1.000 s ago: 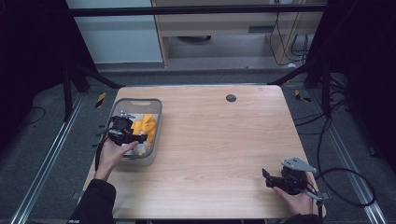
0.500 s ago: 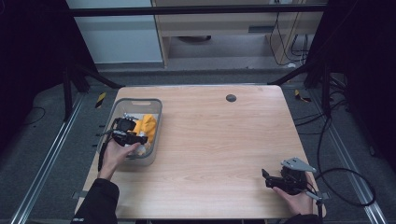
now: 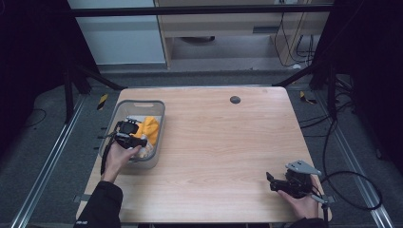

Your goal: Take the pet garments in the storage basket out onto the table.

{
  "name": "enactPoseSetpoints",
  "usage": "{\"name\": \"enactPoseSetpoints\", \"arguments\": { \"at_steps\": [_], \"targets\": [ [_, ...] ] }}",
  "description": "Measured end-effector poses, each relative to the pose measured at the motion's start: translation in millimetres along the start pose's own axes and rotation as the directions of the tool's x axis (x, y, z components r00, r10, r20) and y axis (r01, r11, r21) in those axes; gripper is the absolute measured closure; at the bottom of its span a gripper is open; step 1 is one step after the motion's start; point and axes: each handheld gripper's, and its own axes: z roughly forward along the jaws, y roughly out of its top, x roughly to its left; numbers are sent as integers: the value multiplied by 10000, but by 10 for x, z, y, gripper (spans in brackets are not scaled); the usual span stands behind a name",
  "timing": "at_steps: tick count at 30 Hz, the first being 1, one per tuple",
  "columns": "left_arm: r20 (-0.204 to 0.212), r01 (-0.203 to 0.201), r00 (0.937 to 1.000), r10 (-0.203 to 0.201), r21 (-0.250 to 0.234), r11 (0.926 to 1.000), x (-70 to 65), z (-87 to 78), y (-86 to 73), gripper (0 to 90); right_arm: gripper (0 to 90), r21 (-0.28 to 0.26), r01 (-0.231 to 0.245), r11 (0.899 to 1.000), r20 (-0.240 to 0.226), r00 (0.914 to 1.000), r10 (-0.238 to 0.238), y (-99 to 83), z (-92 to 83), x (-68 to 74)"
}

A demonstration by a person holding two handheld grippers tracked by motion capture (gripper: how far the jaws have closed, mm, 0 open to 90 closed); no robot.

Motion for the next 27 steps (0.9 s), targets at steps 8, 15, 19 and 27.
{"name": "enactPoseSetpoints", "arguments": {
  "at_steps": [8, 15, 19, 27],
  "targets": [
    [-214, -62, 9998, 61, -57, 10000, -3, -51, -3, 801, 84, -10, -1, 10000, 9, 10000, 1, 0, -1, -2],
    [-207, -8, 9998, -2, -510, 9987, 29, -215, 12, 813, 83, -38, 7, 10000, 19, 10000, -7, -1, 1, -8],
    [-118, -33, 9999, 22, -879, 9961, 38, -367, 29, 815, 83, -33, 16, 10000, 33, 10000, -16, -1, 1, -8],
    [-23, -72, 10000, 70, -1320, 9912, 29, -554, 50, 817, 84, -39, -22, 10000, 16, 10000, 22, 0, -4, -6]
  ]
}}
